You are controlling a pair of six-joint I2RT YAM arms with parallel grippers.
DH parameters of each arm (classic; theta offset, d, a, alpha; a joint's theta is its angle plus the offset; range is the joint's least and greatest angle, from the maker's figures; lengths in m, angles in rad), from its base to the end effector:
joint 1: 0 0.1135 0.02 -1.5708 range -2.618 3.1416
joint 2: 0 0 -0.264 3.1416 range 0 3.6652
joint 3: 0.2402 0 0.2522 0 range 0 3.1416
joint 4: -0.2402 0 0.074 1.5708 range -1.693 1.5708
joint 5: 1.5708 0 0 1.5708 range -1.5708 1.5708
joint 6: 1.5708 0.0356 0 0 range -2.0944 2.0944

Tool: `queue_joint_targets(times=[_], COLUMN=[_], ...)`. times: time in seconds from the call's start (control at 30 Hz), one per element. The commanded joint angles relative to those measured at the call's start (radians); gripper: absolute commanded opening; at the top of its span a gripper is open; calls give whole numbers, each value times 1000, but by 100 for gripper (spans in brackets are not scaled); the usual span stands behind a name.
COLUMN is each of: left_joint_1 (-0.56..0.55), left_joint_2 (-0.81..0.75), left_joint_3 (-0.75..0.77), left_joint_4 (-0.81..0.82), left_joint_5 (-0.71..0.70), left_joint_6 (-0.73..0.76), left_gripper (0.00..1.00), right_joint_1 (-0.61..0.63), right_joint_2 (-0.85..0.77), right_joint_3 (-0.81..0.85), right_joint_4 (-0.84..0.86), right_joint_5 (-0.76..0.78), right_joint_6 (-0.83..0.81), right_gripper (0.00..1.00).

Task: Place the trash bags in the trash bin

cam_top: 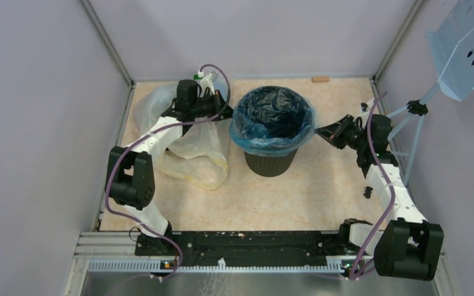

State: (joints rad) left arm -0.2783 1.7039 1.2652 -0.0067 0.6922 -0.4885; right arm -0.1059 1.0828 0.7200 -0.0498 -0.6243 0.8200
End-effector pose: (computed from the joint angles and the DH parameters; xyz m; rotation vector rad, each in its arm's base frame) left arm 0.3724 -0.1300 0.2817 0.2490 2.0907 -1.1710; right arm 0.2416 -0.0048 0.2746 0.5199 1.9945 1.0706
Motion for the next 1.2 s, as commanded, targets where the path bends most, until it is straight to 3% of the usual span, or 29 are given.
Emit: queue_joint_targets(times=[0.0,0.13,0.3,0.4,0.47,0.57,0.63,0.77,0.8,0.9,1.0,1.17], left_joint_1=[1,0,-1,-1,-2,-2,-2,-2,-2,1,5,5], left_joint_2=[-2,20,26,32,36,44,46,34,18,-47,-148,-391], left_joint_3=[-9,-21,-47,-47,-54,-65,-67,-70,-70,-81,-117,-313], left_joint_4=[20,27,61,64,71,95,99,104,97,52,-15,-47], left_joint_5=[19,36,33,33,35,43,49,44,30,-35,-134,-243], left_joint_6=[11,0,-21,-21,-22,-32,-35,-41,-41,-31,-36,-97], left_gripper=[0,0,0,0,0,0,0,0,2,26,45,62], right_joint_1=[-6,4,20,20,42,96,131,274,329,495,605,703], right_joint_2=[22,78,99,69,11,-23,-17,20,42,146,240,346], right_joint_3=[-35,-72,-41,31,120,305,403,578,623,756,845,893], right_joint_4=[18,83,36,-84,-231,-433,-522,-631,-669,-763,-836,-867], right_joint_5=[20,-3,27,98,262,503,559,616,634,639,652,679], right_joint_6=[-37,-40,-90,-162,-272,-399,-445,-503,-519,-569,-599,-622], right_gripper=[0,0,0,16,27,36,36,24,18,1,0,0])
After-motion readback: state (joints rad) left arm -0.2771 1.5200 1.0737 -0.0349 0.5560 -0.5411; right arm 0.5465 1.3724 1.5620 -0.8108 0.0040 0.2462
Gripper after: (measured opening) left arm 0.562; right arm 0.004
